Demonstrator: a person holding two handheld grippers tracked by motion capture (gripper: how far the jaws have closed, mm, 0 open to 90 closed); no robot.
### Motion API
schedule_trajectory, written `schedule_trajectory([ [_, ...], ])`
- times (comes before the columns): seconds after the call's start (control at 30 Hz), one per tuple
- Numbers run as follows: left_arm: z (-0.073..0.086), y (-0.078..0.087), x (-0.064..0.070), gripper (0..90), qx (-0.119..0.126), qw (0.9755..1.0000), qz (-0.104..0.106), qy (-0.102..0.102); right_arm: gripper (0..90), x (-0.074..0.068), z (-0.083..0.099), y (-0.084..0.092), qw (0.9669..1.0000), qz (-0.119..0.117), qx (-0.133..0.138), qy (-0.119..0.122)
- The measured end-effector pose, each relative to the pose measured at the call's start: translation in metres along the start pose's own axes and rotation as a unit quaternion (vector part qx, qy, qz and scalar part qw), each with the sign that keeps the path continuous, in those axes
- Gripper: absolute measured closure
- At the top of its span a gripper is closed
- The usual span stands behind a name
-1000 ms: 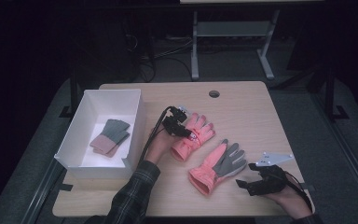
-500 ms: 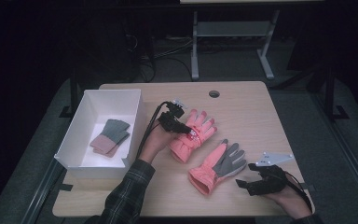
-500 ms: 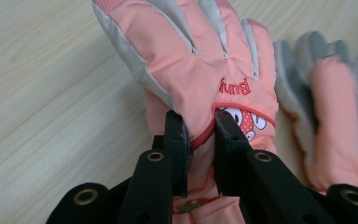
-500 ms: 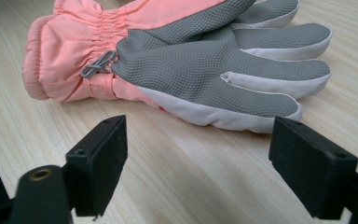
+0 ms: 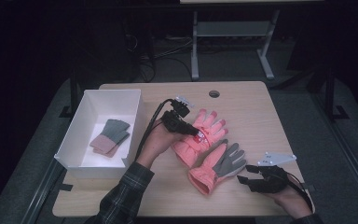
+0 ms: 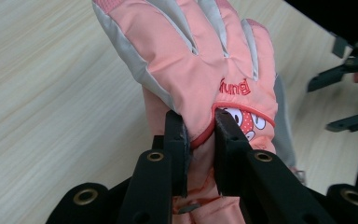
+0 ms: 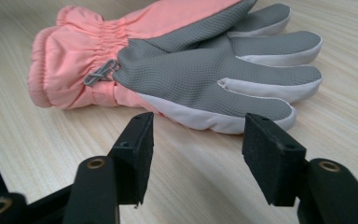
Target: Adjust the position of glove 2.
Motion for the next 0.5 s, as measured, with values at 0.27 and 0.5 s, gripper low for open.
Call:
schedule_trajectory([
  [0.27, -0.006, -0.013, 0.029, 77.5, -0.013, 0.9995, 0.017, -0.022, 36.4, 0.011, 0.003, -0.001, 0.9999, 0.010, -0.006, -0.006],
  [0.5, -0.006, -0.027, 0.048, 77.4, -0.021, 0.9992, 0.021, -0.027, 34.5, 0.014, 0.003, -0.001, 0.9998, 0.016, -0.007, -0.009],
])
Point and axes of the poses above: each handheld gripper's, and its own axes: y roughly backward along the jaws, z roughly out of its underside, x roughly to its right, the point moved 6 cm from there along -y, roughly forward along the jaws, and after that the axes turned 10 degrees about z, right-handed, at the moved point
